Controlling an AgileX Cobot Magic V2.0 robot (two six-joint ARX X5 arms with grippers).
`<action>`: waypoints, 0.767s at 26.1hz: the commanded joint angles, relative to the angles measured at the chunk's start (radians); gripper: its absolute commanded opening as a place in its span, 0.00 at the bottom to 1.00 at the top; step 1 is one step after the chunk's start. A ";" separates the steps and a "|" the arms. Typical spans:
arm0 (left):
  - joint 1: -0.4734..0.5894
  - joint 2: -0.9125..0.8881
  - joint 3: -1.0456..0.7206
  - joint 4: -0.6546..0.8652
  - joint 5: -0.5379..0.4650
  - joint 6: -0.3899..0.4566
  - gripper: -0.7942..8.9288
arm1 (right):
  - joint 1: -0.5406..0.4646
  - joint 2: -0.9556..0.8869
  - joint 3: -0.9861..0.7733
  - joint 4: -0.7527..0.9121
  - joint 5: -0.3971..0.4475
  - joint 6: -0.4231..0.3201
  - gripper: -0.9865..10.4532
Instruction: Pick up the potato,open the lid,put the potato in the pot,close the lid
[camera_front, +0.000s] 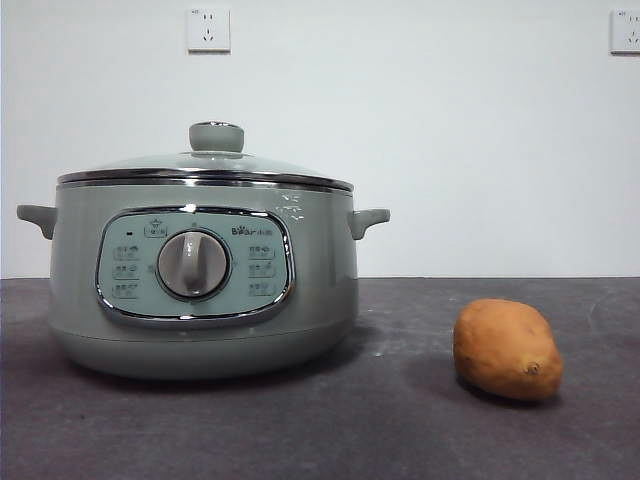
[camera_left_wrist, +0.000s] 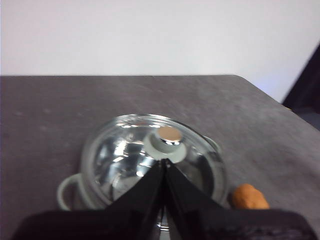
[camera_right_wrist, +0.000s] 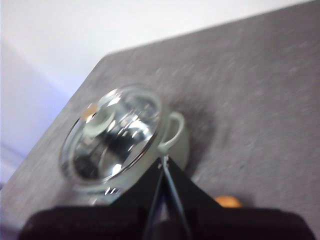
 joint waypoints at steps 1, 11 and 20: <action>0.003 0.036 0.008 -0.005 0.045 0.018 0.08 | -0.003 0.034 0.002 -0.005 -0.066 -0.042 0.10; 0.002 0.101 0.008 -0.014 0.093 0.010 0.50 | -0.002 0.106 0.002 -0.037 -0.076 -0.041 0.58; 0.002 0.113 0.008 0.011 0.090 0.009 0.50 | 0.183 0.220 0.003 -0.088 0.158 0.015 0.58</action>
